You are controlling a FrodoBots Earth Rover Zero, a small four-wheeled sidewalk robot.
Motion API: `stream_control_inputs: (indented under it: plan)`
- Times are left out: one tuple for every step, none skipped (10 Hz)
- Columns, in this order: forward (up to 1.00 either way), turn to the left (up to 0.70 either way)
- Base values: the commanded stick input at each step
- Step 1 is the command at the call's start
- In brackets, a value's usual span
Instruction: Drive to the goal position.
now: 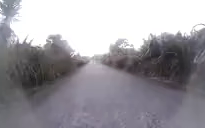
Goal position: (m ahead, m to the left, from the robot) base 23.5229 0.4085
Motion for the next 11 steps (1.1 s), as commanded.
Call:
stream_control_inputs:
  plan:
    - [0.85, 0.00]
    - [0.85, 0.00]
    - [0.85, 0.00]
    - [0.85, 0.00]
    - [0.85, 0.00]
    - [0.85, 0.00]
    - [0.85, 0.00]
    - [0.85, 0.00]
    - [0.85, 0.00]
    - [0.85, 0.00]
    - [0.85, 0.00]
